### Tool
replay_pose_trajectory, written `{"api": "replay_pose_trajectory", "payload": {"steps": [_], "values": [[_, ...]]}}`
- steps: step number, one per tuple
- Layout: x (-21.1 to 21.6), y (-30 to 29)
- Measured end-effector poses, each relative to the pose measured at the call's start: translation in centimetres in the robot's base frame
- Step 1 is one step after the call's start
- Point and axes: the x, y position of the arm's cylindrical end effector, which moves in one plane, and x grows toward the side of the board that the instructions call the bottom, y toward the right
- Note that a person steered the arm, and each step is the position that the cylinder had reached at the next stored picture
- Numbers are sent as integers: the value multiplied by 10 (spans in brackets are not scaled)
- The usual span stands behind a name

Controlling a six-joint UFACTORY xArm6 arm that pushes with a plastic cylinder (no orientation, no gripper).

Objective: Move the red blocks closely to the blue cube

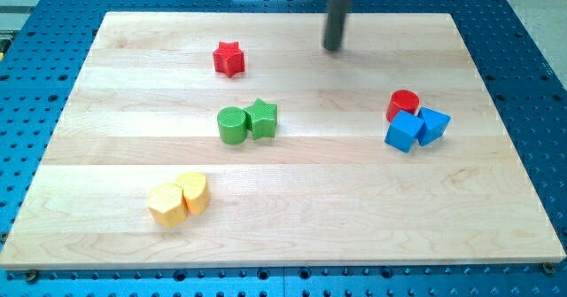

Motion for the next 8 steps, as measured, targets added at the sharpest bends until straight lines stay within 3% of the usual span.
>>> {"api": "replay_pose_trajectory", "payload": {"steps": [1,2,3,4,5,6,7,8], "values": [[-3,-98],[15,-137],[44,-137],[45,-127],[61,-90],[35,-158],[55,-174],[85,-130]]}}
